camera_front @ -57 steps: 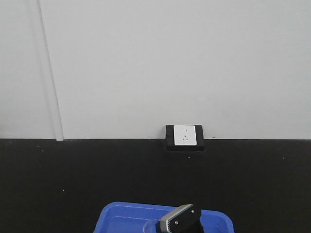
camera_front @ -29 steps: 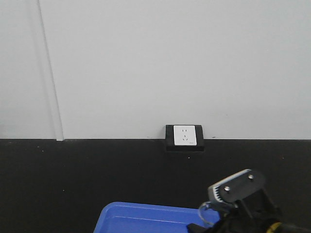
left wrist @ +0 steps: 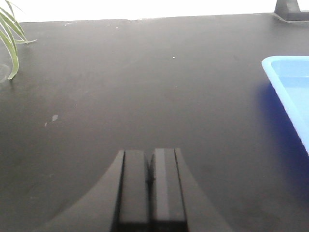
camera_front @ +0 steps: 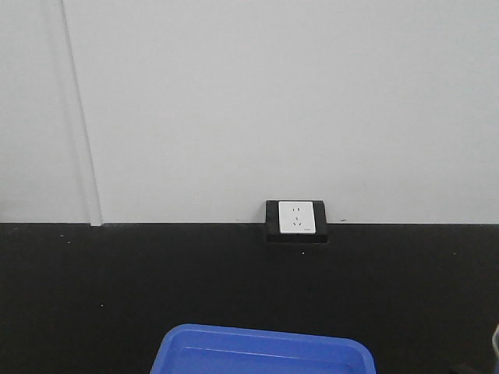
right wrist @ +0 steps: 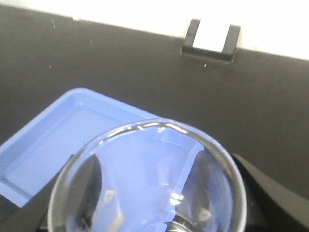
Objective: Move beaker to silver tray on left bench
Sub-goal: 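Lift the beaker out of the blue tray with the right gripper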
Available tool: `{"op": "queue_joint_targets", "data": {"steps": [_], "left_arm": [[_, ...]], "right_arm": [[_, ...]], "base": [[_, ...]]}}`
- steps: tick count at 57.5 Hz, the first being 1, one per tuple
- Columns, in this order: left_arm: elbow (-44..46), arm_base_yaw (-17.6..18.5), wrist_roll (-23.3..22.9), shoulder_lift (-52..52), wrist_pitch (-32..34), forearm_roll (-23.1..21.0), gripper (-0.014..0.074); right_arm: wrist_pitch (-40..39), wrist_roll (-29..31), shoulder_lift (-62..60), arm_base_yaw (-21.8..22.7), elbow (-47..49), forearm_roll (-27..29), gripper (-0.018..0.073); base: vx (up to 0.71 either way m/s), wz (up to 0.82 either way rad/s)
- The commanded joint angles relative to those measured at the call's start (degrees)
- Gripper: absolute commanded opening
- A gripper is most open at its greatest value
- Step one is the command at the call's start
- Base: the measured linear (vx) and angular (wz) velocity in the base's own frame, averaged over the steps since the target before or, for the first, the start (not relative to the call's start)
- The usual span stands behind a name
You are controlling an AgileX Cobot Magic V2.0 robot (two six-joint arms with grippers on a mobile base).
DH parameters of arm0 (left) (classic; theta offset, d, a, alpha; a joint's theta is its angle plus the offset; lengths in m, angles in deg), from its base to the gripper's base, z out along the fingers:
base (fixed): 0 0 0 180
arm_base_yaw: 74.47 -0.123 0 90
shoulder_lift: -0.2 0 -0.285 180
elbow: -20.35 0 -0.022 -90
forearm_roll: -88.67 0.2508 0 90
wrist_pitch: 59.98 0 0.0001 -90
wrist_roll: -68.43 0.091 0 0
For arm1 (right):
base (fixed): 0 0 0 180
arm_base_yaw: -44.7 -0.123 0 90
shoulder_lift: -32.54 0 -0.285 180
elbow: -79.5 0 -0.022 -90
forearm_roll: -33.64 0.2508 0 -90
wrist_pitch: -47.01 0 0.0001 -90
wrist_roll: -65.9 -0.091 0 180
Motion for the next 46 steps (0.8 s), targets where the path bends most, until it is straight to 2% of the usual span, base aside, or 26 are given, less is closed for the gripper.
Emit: {"op": "queue_joint_targets", "data": {"steps": [1,46], "left_arm": [[-1.59,0.36,-0.13,-0.93,4.44,-0.09,0.0001],[-1.59,0.36,-0.13,-0.93,4.44,-0.09,0.0001]], "right_arm": [[-3.49,0.15,-1.83,0.04,1.68,-2.02,-0.0008],[-3.43,0.15,-2.52,0.04,1.68,-2.48,-0.0008]], "base": [[0.0,0.0],[0.0,0.0]]}}
